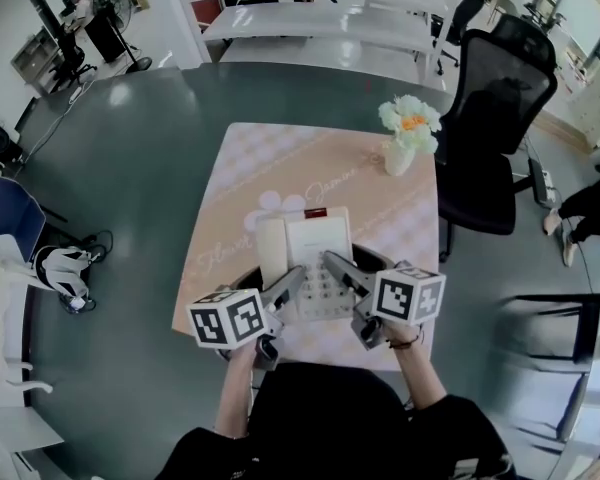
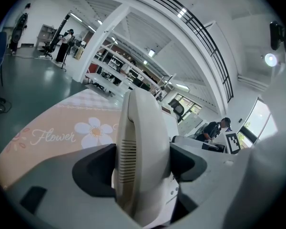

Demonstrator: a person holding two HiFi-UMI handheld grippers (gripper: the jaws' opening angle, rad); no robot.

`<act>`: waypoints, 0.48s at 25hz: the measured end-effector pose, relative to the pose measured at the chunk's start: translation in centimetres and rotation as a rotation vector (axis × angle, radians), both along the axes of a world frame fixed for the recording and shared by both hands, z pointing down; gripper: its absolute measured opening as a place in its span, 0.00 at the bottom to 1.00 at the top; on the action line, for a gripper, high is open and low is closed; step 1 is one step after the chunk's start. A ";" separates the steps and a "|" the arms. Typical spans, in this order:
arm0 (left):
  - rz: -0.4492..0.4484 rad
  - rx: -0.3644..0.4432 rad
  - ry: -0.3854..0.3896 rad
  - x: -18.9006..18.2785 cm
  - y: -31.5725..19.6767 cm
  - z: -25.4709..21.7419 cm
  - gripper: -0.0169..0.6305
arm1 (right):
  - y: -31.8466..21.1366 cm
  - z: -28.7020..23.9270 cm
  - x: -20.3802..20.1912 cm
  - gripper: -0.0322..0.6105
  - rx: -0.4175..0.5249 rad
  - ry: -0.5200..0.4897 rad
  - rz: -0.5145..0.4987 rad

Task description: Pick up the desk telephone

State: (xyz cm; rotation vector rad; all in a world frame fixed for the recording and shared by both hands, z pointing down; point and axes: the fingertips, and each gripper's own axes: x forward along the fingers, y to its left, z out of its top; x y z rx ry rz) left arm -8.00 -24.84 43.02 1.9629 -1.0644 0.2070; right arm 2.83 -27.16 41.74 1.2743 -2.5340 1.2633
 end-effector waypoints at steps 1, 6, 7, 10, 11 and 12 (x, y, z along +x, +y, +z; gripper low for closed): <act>-0.001 0.004 0.003 0.0 0.1 -0.2 0.54 | 0.1 -0.3 0.0 0.42 0.007 0.001 -0.002; -0.002 0.029 0.004 0.1 1.0 -1.6 0.54 | 0.9 -1.8 0.0 0.42 0.034 -0.009 0.002; -0.003 0.033 0.007 0.1 1.1 -1.7 0.54 | 1.0 -2.0 0.1 0.42 0.039 -0.011 0.006; 0.000 0.043 0.011 0.1 1.4 -2.1 0.54 | 1.3 -2.4 0.2 0.41 0.048 -0.016 0.020; 0.001 0.047 0.009 0.1 1.5 -2.3 0.54 | 1.4 -2.6 0.3 0.40 0.051 -0.018 0.024; 0.002 0.051 0.009 0.1 1.6 -2.5 0.54 | 1.5 -2.8 0.3 0.40 0.054 -0.020 0.027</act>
